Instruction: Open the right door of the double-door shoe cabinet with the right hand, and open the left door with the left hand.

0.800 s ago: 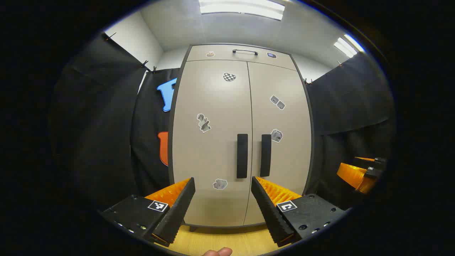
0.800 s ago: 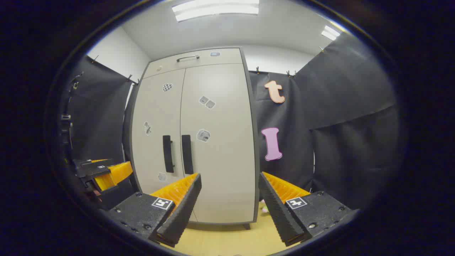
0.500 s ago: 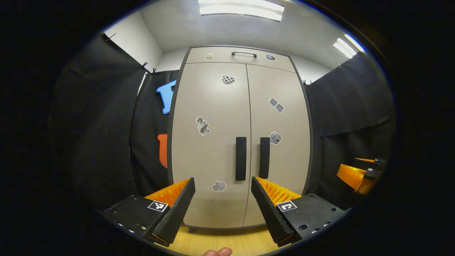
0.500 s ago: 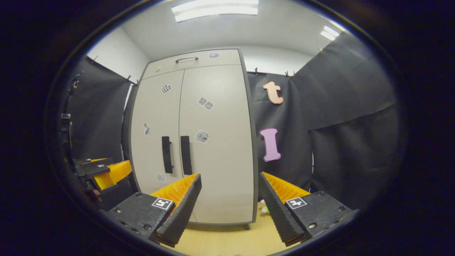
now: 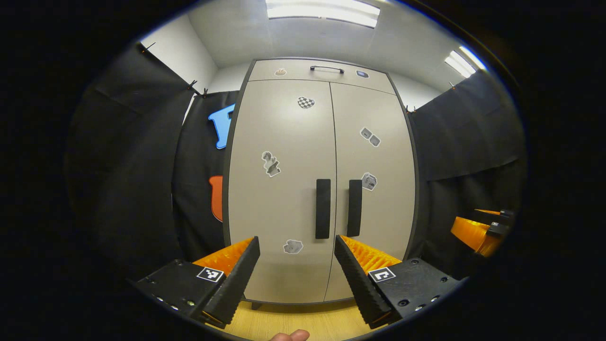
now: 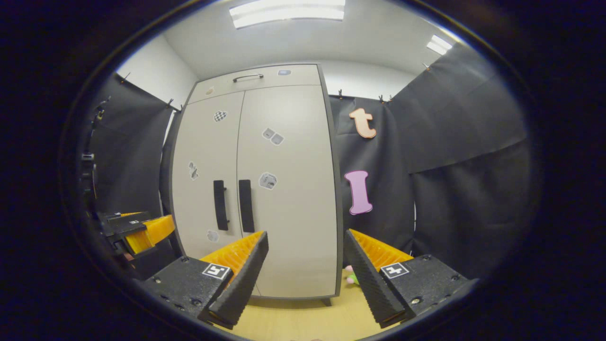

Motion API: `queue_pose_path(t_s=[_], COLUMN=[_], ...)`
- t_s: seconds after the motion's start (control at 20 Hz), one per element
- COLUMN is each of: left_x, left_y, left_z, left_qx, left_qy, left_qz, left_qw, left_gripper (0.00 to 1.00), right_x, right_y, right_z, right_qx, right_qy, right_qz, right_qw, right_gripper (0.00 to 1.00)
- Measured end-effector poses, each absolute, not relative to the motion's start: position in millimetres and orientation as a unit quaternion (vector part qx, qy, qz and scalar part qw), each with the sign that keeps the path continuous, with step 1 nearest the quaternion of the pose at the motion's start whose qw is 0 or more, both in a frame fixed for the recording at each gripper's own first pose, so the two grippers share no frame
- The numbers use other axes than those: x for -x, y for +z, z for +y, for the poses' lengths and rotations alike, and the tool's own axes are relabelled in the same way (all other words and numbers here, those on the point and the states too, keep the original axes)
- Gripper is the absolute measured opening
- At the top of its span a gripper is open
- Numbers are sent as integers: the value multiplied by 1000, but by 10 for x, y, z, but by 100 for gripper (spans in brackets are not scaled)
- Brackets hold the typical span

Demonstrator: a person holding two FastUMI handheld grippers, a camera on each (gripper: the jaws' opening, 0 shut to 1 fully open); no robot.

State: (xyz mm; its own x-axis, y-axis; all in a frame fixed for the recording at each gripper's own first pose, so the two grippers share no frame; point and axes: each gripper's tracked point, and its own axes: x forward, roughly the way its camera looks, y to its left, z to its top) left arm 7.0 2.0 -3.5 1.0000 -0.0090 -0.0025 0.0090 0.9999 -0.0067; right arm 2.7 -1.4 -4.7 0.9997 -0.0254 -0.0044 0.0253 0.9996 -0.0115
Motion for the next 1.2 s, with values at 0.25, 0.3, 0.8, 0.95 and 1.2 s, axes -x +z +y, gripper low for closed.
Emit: queue_pose_path(t_s=[0.25,0.3,0.8,0.95,1.2], left_x=[-73,-75,146,326,585], left_y=[-38,-35,-139,-261,-581], left_z=[9,8,114,212,381], left_qx=[1,0,-12,-11,-1], left_qy=[-5,-5,-21,-17,-9], left_qz=[1,1,10,20,59], left_qw=[1000,1000,1000,1000,998], left_gripper=[95,95,95,95,95], right_x=[-5,-23,-557,-931,-1607], right_y=[-92,-93,71,139,86], right_z=[8,17,498,755,1039], right_qx=[9,9,12,16,29], right_qy=[-11,-11,16,30,32], right_qz=[10,12,12,11,23], right_qw=[1000,1000,1000,999,999], right_gripper=[100,100,97,100,100])
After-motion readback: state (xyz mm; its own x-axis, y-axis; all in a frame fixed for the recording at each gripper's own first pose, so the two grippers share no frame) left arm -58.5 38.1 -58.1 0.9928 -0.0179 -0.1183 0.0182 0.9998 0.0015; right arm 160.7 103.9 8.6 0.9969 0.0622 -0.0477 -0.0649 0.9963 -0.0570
